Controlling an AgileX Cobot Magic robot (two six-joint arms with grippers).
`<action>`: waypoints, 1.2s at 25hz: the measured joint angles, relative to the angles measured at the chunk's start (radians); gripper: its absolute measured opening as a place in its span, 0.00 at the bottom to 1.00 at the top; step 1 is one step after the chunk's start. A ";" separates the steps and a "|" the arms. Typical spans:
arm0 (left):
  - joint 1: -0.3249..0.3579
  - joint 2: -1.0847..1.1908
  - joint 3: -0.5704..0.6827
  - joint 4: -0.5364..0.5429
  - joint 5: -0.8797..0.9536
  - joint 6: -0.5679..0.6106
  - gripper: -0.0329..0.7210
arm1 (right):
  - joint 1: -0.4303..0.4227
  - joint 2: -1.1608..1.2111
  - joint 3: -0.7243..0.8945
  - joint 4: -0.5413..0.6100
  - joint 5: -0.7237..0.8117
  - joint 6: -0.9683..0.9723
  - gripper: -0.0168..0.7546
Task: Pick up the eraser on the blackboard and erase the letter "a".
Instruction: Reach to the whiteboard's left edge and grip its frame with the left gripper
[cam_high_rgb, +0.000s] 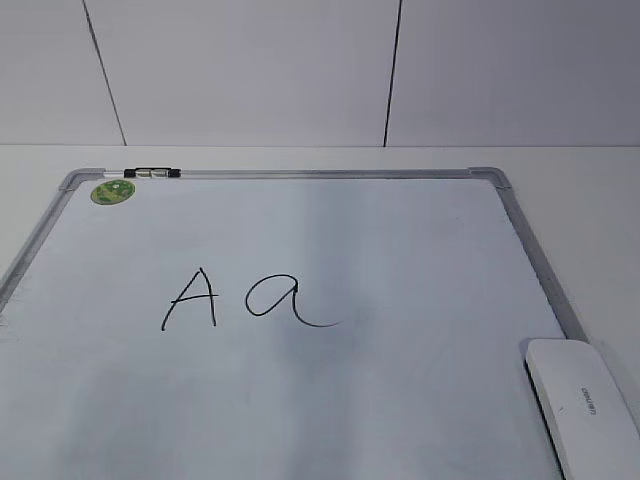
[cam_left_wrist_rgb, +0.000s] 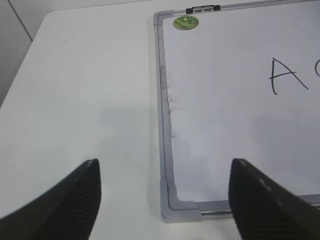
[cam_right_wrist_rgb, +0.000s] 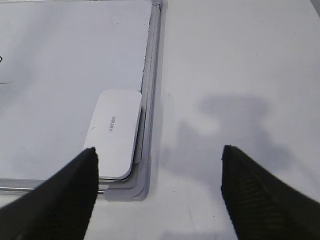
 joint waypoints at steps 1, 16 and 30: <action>0.000 0.000 0.000 0.000 0.000 0.000 0.83 | 0.000 0.000 0.000 0.000 0.000 0.000 0.78; 0.000 0.057 -0.068 0.001 0.002 0.000 0.83 | 0.000 0.000 -0.041 0.104 -0.072 -0.187 0.78; 0.000 0.366 -0.115 0.039 -0.095 -0.014 0.82 | 0.000 0.390 -0.368 0.202 -0.019 -0.282 0.78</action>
